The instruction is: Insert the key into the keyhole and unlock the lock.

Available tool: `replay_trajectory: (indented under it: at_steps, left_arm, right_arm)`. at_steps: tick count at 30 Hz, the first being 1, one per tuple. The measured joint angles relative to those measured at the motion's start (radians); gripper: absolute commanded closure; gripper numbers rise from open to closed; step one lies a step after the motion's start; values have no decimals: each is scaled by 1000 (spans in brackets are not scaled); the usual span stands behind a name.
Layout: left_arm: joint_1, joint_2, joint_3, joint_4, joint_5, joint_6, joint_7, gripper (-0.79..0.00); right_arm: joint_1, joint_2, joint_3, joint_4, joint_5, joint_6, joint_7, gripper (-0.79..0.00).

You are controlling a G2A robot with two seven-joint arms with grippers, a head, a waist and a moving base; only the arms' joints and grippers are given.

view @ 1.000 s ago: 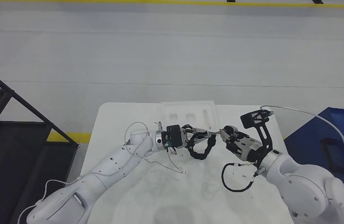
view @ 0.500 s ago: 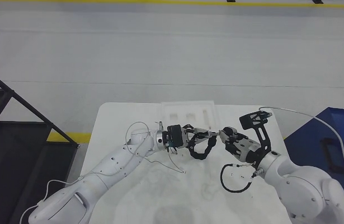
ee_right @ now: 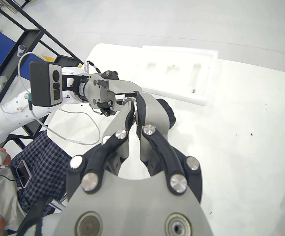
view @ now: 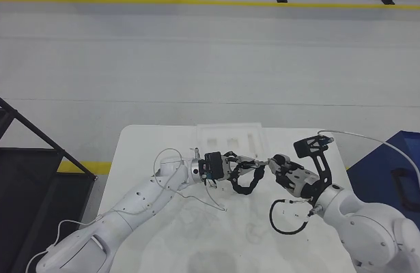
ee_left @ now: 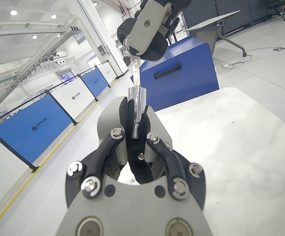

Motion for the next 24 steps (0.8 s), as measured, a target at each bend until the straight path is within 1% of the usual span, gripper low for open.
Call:
replay_trajectory:
  at_steps: [15,24]
  left_arm:
    - [-3,-12,-12,8,11,-10,16,0]
    - [-8,-20,-15,13,17,-17,19,0]
  right_arm:
    - [-10,-5,-11,0,35,18,-28,0]
    - [-16,-6,-25,0,6,18,-25,0]
